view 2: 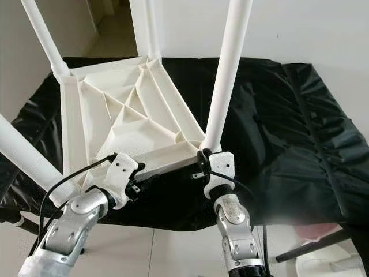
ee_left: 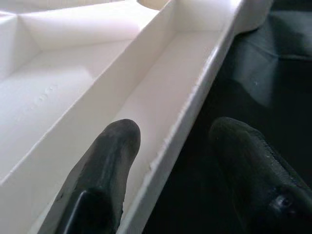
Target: Building children table
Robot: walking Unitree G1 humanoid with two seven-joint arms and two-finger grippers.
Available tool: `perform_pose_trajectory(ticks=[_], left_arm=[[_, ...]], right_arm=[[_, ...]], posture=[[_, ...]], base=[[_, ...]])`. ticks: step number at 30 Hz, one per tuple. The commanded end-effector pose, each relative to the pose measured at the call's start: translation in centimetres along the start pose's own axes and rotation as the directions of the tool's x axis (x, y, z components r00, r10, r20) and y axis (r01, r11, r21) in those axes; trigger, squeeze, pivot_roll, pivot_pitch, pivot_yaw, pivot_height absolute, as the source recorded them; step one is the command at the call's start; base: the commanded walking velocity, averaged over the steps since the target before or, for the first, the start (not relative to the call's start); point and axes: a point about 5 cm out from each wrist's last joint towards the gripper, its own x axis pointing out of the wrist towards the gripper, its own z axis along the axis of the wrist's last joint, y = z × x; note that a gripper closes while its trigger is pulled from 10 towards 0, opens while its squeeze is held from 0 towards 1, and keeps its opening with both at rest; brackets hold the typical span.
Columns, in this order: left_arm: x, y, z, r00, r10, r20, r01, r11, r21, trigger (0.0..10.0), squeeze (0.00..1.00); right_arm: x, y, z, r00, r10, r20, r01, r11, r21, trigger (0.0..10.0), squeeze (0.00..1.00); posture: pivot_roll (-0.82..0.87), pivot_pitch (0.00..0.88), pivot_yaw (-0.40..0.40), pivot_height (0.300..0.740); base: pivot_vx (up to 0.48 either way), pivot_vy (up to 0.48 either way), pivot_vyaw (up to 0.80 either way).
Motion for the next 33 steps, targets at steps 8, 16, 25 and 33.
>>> perform_pose_trajectory(ticks=[8, 16, 25, 33], left_arm=[[-2.5, -2.5, 1.0, 0.983, -0.157, 0.090, 0.159, 0.987, -0.014, 10.0, 0.00], [-6.4, -1.6, 3.0, 0.980, -0.080, 0.181, 0.086, 0.996, -0.024, 10.0, 0.00], [-8.5, -2.0, 4.1, 0.970, -0.079, 0.231, 0.086, 0.996, -0.018, 10.0, 0.00], [-12.4, -1.4, 3.5, 0.982, -0.104, 0.160, 0.116, 0.991, -0.068, 10.0, 0.00]], right_arm=[[0.6, 0.1, 0.0, 0.999, 0.039, 0.000, -0.039, 0.999, 0.028, 10.0, 0.00], [2.1, 0.7, 0.4, 0.994, 0.108, 0.015, -0.108, 0.993, 0.043, 10.0, 0.00], [3.1, 1.3, 0.9, 0.986, 0.165, 0.031, -0.166, 0.985, 0.043, 10.0, 0.00], [3.8, 0.5, 0.3, 0.987, 0.162, 0.016, -0.163, 0.986, 0.045, 10.0, 0.00]], posture=[[0.02, 0.131, 0.016, 0.740], [0.06, 0.150, -0.019, 0.740], [0.09, 0.156, -0.041, 0.740], [0.15, 0.140, -0.064, 0.740]], base=[[0.000, 0.000, 0.00], [0.000, 0.000, 0.00], [0.000, 0.000, 0.00], [0.000, 0.000, 0.00]])
